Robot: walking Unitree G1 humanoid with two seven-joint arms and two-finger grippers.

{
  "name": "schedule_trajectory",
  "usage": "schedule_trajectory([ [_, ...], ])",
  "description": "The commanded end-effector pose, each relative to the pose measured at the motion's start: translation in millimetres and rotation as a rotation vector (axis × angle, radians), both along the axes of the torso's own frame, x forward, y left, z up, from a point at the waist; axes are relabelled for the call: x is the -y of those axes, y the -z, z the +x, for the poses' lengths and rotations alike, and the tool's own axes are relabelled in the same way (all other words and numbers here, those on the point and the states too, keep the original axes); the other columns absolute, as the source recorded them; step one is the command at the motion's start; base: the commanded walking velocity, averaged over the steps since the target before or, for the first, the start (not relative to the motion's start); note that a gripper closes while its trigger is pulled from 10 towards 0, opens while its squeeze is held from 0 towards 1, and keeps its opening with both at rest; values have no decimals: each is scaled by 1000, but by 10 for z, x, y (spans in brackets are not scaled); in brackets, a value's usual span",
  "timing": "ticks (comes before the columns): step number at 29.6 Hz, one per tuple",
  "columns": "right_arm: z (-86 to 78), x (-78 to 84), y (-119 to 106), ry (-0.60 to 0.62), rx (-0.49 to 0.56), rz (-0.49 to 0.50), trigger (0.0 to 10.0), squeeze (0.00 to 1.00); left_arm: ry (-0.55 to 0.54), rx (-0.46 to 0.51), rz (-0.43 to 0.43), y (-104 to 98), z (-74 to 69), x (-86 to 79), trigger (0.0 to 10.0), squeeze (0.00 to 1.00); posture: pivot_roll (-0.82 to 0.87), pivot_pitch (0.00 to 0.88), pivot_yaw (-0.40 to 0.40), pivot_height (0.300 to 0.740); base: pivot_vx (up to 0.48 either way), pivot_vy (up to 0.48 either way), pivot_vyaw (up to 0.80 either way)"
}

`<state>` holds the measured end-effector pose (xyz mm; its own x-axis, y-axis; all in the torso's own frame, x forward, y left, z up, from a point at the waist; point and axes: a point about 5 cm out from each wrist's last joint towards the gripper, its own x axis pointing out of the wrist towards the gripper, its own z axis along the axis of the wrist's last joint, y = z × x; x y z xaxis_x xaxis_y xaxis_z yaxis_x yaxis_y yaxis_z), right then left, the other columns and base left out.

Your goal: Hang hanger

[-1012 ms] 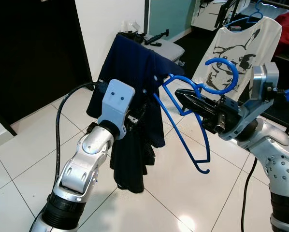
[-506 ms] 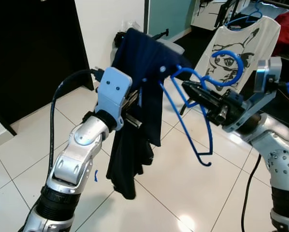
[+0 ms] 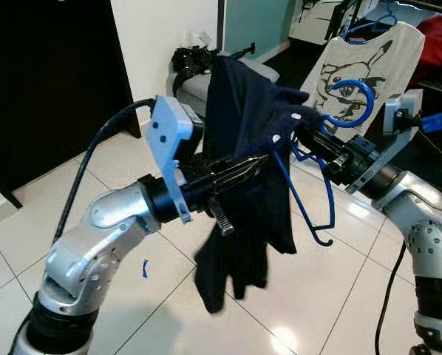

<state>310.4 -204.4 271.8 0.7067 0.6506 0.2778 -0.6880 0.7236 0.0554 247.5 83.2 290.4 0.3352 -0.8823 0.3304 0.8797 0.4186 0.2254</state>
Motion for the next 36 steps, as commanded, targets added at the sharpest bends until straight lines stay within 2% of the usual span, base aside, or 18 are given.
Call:
schedule_trajectory([
  [1,20,49,-68,37,31,28,10000,0,55,26,32,-13,-94,17,0,0,50,153,-14,740,0,0,0],
  [6,27,64,-92,43,38,45,10000,0,70,4,74,73,-116,24,0,0,50,153,-13,740,0,0,0],
  [7,21,71,-131,37,50,73,10000,0,80,-21,128,193,-133,39,0,0,49,155,-11,740,0,0,0],
  [8,21,71,-131,37,50,73,10000,0,80,-21,128,193,-133,39,0,0,49,155,-11,740,0,0,0],
  [9,3,68,-183,20,69,103,10000,0,94,-53,200,348,-155,66,0,0,46,154,-8,740,0,0,0],
  [11,3,68,-183,20,69,103,10000,0,94,-53,200,348,-155,66,0,0,46,154,-8,740,0,0,0],
  [12,-28,57,-234,-5,89,130,10000,0,93,-79,281,530,-162,105,0,0,46,155,-8,740,0,0,0],
  [13,-70,35,-278,-38,110,150,10000,0,72,-97,345,701,-147,165,431,0,44,155,-4,740,0,0,0],
  [14,-70,35,-278,-38,110,150,10000,0,72,-97,345,701,-147,165,431,0,44,155,-4,740,0,0,0],
  [15,-110,5,-309,-73,127,159,10000,0,62,-91,405,820,-146,226,4235,0,41,155,-4,740,0,0,0],
  [16,-145,-26,-322,-105,138,156,10000,0,51,-89,422,870,-138,284,10000,0,41,155,-4,740,0,0,0],
  [19,-181,-54,-320,-136,144,147,10000,0,44,-90,418,872,-129,324,10000,0,38,154,-2,740,0,0,0],
  [20,-205,-68,-313,-155,146,138,10000,0,29,-99,410,854,-105,328,10000,729,38,154,-1,740,0,0,0],
  [21,-218,-75,-306,-165,146,133,10000,0,16,-106,405,838,-87,317,10000,941,38,154,-1,740,0,0,0],
  [22,-228,-77,-303,-172,146,128,10000,0,8,-106,406,825,-71,291,10000,1000,38,154,-1,740,0,0,0],
  [26,-246,-76,-304,-184,147,112,10000,0,-25,-85,432,776,-13,160,10000,1000,44,154,-2,740,0,0,0],
  [30,-273,-72,-288,-205,131,80,10000,0,-144,-6,464,642,157,-100,10000,1000,45,154,-3,740,0,0,0],
  [36,-306,-55,-262,-213,121,47,10000,0,-274,58,484,484,312,-325,10000,1000,43,152,-3,740,0,0,0],
])
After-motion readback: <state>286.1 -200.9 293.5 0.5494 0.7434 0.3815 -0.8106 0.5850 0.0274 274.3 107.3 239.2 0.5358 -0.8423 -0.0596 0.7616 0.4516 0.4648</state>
